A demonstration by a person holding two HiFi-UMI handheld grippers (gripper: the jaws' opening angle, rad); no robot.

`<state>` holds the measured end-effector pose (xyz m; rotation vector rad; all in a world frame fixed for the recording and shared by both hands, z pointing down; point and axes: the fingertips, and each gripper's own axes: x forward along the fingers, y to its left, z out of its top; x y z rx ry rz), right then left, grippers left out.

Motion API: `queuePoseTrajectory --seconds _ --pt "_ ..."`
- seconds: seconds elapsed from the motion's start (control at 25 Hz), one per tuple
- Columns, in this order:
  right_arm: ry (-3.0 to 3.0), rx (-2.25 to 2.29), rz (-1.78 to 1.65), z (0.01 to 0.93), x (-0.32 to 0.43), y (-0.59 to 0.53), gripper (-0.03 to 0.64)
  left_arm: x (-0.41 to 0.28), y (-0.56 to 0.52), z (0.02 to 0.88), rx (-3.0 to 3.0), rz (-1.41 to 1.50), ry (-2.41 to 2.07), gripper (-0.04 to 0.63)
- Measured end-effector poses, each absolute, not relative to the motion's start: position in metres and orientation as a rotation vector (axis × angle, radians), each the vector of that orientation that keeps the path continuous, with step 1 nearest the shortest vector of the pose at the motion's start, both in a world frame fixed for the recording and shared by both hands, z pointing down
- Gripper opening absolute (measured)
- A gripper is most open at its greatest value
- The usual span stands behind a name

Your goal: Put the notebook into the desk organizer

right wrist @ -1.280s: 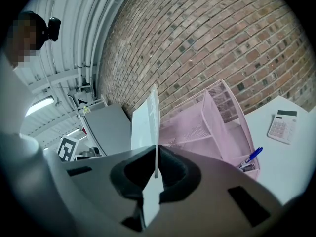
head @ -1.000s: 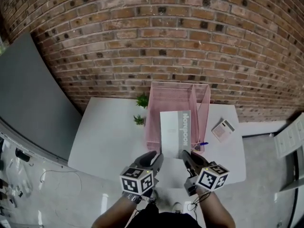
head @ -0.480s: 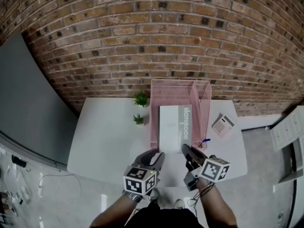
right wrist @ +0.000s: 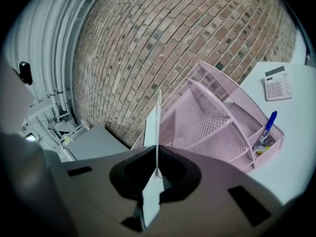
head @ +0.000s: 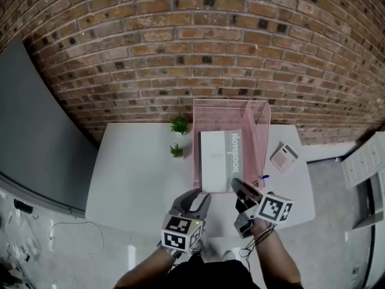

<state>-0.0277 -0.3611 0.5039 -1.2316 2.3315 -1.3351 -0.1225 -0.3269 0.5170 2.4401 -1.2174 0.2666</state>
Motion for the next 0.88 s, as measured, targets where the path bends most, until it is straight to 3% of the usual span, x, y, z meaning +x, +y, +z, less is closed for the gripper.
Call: queuePoseTrajectory --seconds 0.4,0.6,0.88 --pt "2.340 -1.239 -1.341 0.509 -0.033 -0.366 0.039 -0.133 -0.326 0.508 2.476 0.204 -1.254 0.130" --pt "2.425 -1.246 -1.286 0.508 -0.037 -0.365 0.082 -0.133 -0.328 0.504 2.499 0.200 -1.278 0.135" --pt "2.850 -1.344 -0.950 0.500 -0.048 -0.358 0.172 -0.137 -0.336 0.502 2.482 0.201 -1.325 0.135"
